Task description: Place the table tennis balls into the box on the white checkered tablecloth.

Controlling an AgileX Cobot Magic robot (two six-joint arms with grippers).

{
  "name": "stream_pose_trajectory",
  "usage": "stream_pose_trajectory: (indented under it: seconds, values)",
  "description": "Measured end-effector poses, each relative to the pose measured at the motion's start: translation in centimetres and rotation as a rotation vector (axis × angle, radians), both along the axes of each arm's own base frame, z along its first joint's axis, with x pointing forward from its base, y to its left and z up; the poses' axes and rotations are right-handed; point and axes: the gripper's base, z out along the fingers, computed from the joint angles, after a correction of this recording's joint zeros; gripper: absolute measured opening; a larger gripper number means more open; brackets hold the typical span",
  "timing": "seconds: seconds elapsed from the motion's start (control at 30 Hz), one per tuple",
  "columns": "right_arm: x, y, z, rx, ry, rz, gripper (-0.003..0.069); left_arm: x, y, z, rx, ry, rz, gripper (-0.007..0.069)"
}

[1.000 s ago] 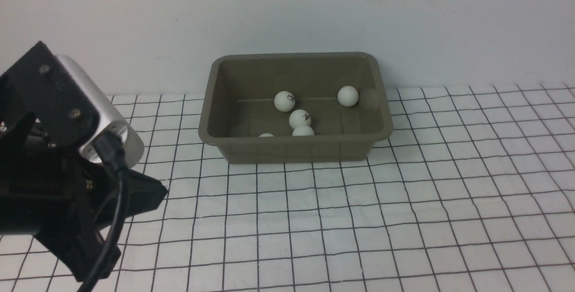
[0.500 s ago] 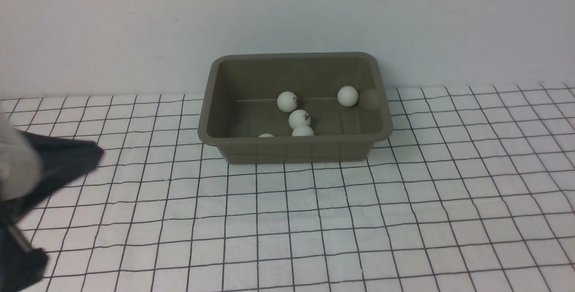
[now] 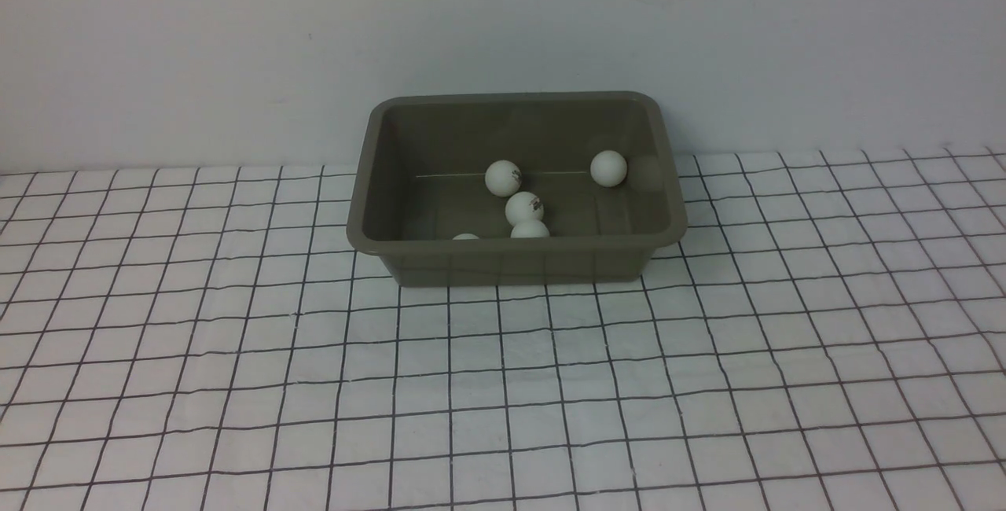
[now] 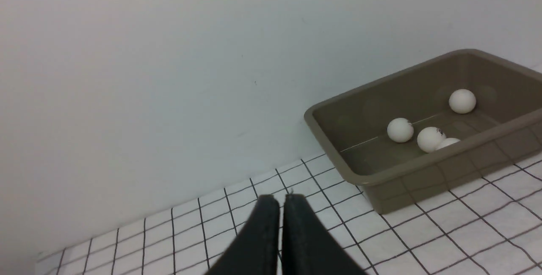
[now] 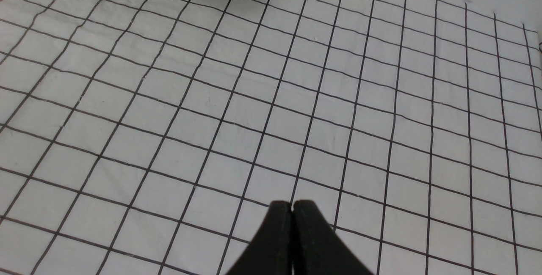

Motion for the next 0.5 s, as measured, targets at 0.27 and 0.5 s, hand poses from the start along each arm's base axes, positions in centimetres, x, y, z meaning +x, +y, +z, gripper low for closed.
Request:
stream_pose_trajectory:
  seconds: [0.27, 0.5]
  values:
    - [0.0, 0.0, 0.0, 0.0, 0.0, 0.0, -0.0017, -0.6, 0.5, -3.4, -0.055, -0.085, 0.069, -0.0004]
    - [0.0, 0.0, 0.0, 0.001, 0.0, 0.001, -0.0017, -0.6, 1.0, -2.8, -0.077, -0.159, 0.113, -0.0004]
